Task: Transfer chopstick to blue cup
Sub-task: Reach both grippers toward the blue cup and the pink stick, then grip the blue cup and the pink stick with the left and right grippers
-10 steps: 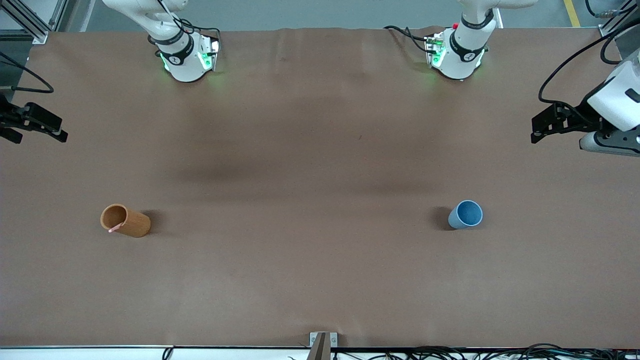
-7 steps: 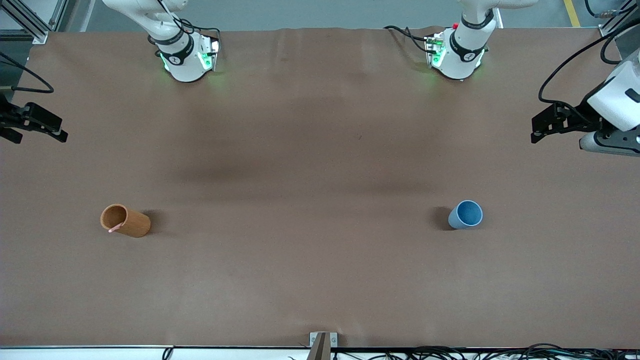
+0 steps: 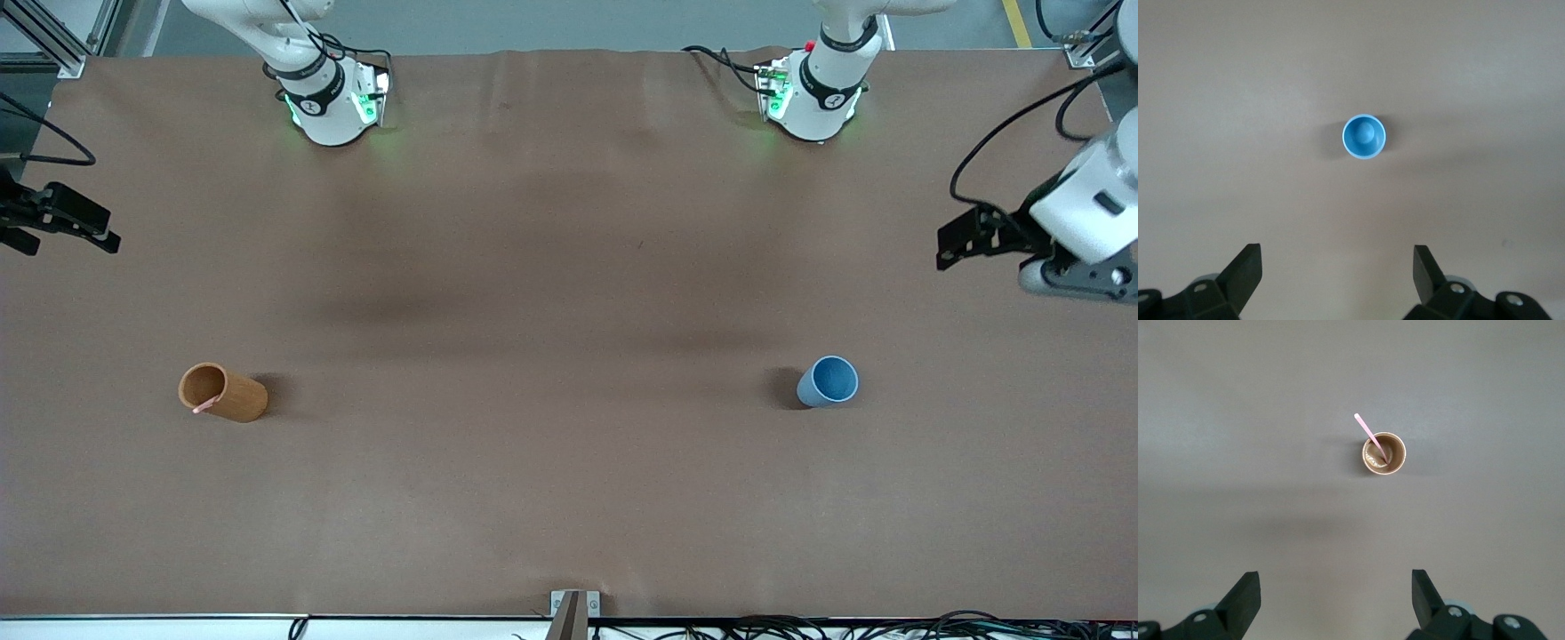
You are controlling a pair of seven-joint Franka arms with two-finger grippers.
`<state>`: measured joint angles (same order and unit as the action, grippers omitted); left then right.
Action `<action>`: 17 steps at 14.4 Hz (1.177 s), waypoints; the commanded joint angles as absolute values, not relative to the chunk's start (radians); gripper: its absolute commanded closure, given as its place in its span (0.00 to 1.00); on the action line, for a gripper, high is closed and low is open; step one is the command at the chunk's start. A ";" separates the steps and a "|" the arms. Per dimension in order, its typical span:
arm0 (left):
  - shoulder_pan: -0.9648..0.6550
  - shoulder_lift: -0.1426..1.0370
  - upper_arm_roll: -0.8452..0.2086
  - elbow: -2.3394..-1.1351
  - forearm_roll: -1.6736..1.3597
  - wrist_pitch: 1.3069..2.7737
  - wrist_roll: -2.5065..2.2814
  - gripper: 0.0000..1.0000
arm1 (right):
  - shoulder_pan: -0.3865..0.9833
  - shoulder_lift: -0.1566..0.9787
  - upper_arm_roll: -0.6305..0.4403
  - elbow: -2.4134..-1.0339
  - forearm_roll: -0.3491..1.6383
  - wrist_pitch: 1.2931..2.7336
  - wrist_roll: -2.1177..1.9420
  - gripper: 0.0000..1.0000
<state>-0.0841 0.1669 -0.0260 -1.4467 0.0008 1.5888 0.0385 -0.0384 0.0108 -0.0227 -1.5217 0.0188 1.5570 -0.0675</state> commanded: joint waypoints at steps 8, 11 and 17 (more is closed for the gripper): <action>-0.069 0.436 -0.032 -1.738 0.003 2.124 0.005 0.00 | -0.034 0.076 -0.021 -1.513 0.018 1.592 -0.066 0.00; -0.071 0.483 -0.032 -1.790 0.005 2.212 -0.008 0.01 | -0.035 0.158 -0.020 -1.494 0.012 1.739 -0.074 0.00; -0.075 0.506 -0.031 -1.856 0.012 2.312 -0.008 0.99 | -0.035 0.353 -0.021 -1.463 -0.026 1.903 -0.064 0.18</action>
